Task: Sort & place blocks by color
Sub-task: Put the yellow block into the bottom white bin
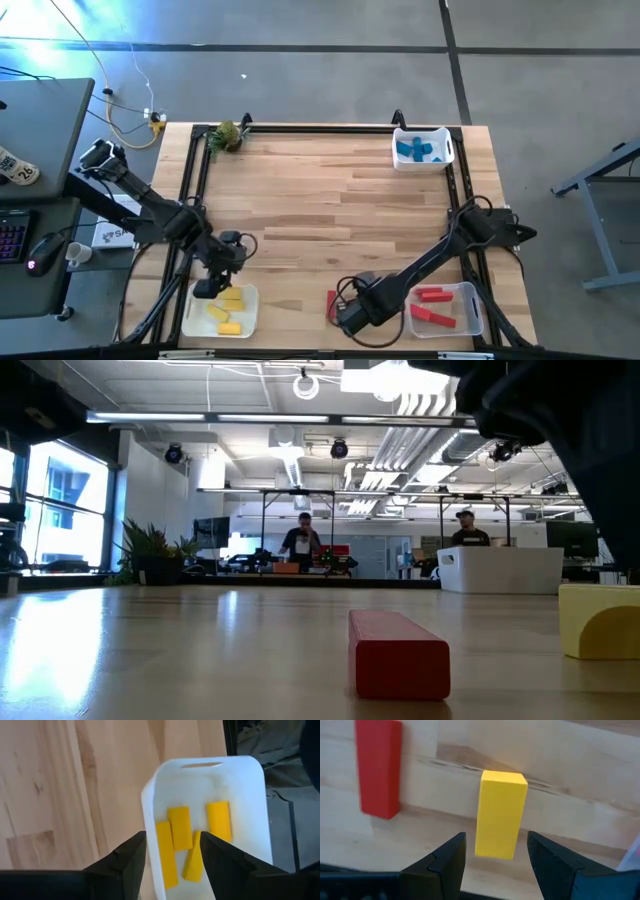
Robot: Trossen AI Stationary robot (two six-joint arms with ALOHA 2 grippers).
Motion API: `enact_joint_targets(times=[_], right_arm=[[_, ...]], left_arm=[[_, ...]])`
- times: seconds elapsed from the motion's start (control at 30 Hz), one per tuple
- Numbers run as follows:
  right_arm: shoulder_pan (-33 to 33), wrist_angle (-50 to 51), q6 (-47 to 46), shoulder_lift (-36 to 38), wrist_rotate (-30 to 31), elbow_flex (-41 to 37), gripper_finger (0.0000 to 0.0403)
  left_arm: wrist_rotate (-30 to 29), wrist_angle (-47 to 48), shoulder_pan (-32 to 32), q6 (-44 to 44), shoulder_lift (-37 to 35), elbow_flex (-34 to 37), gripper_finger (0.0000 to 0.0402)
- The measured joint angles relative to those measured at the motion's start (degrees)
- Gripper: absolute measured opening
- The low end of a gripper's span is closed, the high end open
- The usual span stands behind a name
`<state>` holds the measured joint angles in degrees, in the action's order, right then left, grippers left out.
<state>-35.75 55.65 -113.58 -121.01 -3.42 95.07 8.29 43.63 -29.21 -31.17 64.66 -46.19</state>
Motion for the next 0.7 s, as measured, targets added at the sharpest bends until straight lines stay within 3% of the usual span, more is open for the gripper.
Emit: enact_joint_targets(times=[0.37, 0.7], right_arm=[[0.0, -1.56, 0.15, -3.11, -1.62, 0.0, 0.0192], [0.39, -1.59, 2.84, -3.12, -1.56, 0.0, 0.0103]], left_arm=[[-4.41, -0.12, 6.55, 6.23, 0.0, 0.0, 0.0172], [-12.79, -0.35, 13.52, 11.46, 0.0, 0.0, 0.0172]])
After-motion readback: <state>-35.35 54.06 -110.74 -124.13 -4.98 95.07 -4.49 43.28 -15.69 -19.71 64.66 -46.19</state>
